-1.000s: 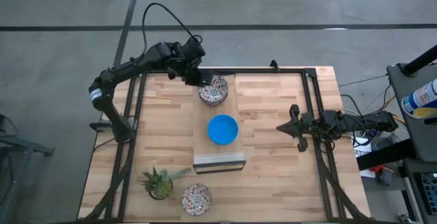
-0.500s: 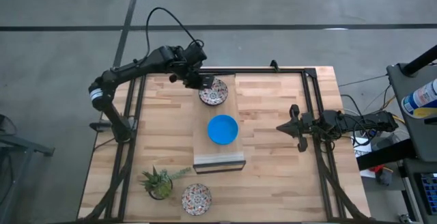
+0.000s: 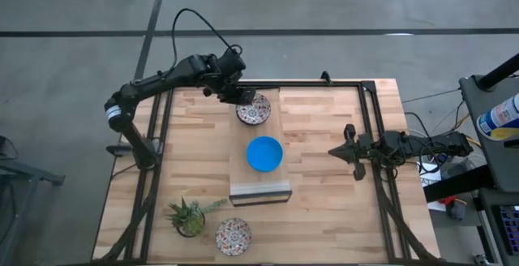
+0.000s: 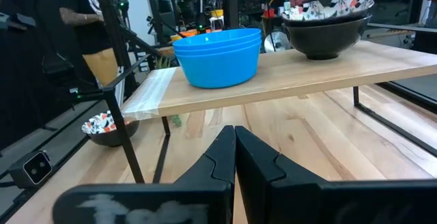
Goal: Pick & Place Mini bowls
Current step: Stack the top white bowl on top of the white bowl on the shelf, then stack the white bowl on top of the white bowls on the shelf
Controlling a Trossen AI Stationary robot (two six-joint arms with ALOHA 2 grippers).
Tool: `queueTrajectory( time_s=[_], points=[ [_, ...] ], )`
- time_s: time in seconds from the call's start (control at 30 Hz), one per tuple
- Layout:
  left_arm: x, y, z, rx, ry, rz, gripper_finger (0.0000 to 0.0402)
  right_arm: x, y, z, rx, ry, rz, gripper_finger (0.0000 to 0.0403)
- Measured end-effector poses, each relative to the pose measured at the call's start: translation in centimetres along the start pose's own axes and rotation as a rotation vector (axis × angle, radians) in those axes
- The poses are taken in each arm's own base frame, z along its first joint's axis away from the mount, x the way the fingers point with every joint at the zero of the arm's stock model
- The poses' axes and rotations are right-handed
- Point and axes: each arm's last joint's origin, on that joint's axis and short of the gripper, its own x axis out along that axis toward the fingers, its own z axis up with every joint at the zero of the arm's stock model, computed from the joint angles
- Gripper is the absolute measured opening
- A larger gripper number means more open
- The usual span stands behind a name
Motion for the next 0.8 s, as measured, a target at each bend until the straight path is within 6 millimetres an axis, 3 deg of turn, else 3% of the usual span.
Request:
queueTrajectory(
  time_s=[0.13, 0.53, 0.8],
  points=[
    [-0.7, 0.0, -0.2, -0.015, -0.018, -0.011, 0.0162, 0.0, 0.0, 0.0, 0.0, 0.0, 0.0, 0.0008],
    [-2.6, -0.2, -0.9, -0.011, -0.008, -0.06, 0.0165, 0.0, 0.0, 0.0, 0.0, 0.0, 0.0, 0.0008],
    [-6.8, -1.9, -4.5, 0.055, -0.042, -0.167, 0.0165, 0.0, 0.0, 0.0, 0.0, 0.0, 0.0, 0.0008]
  ],
)
